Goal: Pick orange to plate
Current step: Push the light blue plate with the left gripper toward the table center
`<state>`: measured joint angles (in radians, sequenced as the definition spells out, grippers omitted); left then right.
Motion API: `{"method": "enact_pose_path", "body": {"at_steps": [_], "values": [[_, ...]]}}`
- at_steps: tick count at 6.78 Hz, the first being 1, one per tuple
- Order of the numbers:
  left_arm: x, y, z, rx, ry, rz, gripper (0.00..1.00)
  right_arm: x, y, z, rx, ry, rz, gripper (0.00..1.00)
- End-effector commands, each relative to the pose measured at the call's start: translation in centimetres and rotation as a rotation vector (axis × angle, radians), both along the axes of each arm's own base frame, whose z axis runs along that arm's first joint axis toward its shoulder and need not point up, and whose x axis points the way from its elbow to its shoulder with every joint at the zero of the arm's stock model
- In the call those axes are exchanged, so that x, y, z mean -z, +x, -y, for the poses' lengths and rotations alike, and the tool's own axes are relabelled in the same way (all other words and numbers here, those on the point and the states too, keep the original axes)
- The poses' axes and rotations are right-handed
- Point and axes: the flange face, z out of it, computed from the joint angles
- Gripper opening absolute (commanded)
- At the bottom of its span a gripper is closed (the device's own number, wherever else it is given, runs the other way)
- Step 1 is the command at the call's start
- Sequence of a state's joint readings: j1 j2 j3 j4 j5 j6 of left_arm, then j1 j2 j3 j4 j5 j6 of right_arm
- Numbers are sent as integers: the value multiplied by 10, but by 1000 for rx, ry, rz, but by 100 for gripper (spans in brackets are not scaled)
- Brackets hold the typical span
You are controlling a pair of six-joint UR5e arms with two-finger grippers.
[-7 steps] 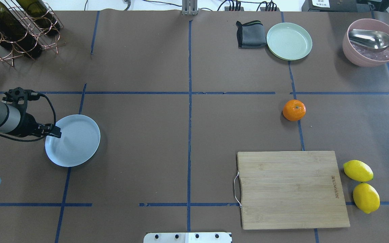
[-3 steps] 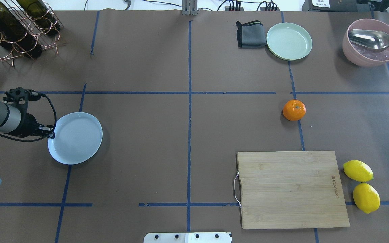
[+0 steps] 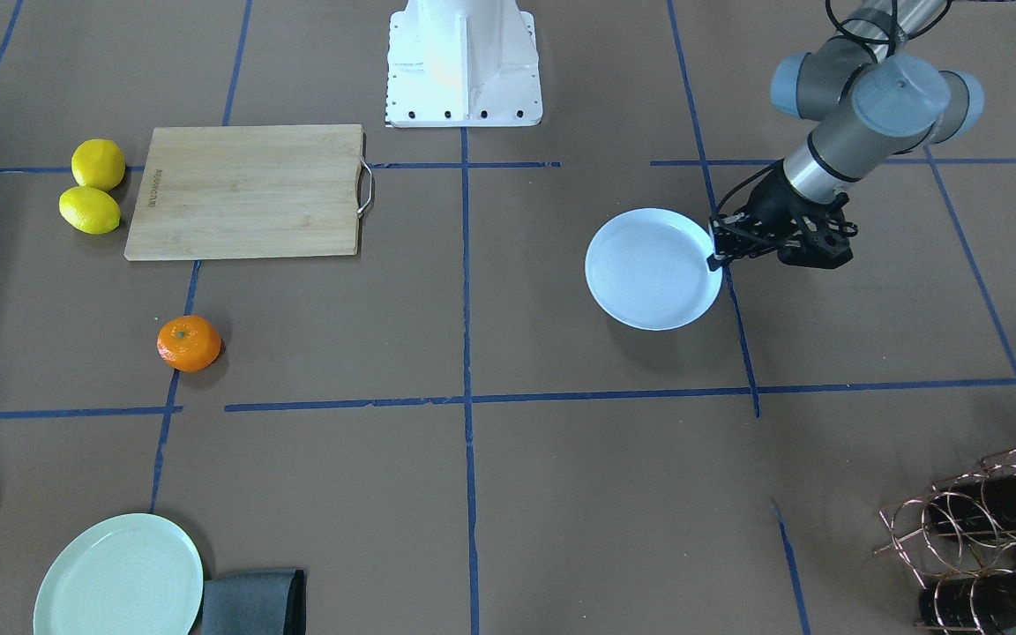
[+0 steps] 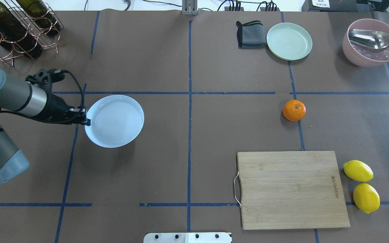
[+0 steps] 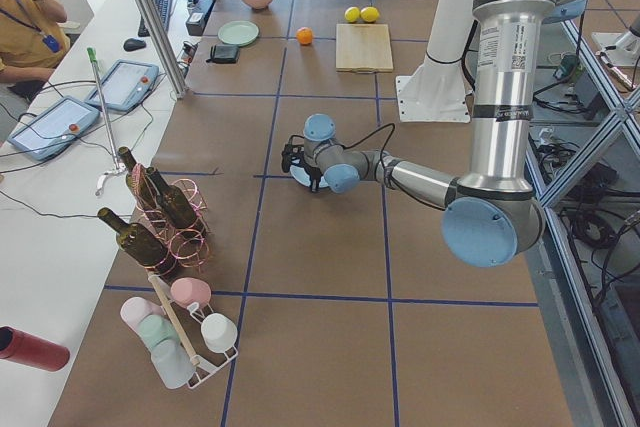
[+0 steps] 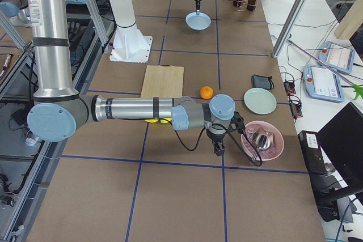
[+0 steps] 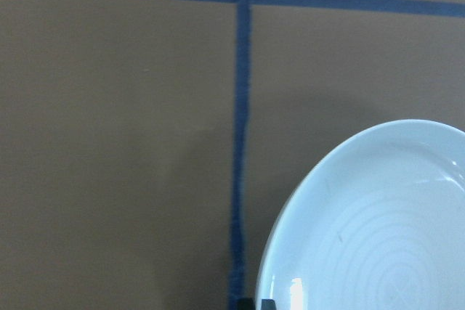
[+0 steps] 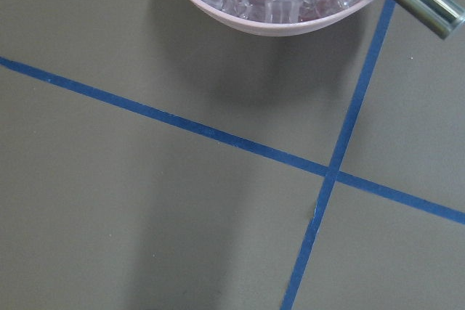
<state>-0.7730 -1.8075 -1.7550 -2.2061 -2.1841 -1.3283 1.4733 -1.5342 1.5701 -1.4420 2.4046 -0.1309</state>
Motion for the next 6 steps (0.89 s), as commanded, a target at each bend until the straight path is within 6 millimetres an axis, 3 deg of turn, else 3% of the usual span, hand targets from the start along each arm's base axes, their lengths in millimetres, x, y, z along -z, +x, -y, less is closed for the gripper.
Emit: {"method": "enact_pose_path", "body": {"at_steps": [1, 2, 3, 6], "values": [[92, 83, 8, 32, -169, -107, 0, 2, -5, 0, 11, 0, 14, 100], [108, 144, -6, 81, -158, -87, 0, 3, -8, 1, 17, 3, 19, 100], [95, 183, -12, 111, -151, -36, 0, 3, -10, 1, 20, 3, 19, 100], [90, 201, -10, 105, -152, -16, 0, 8, -12, 1, 24, 10, 31, 100]]}}
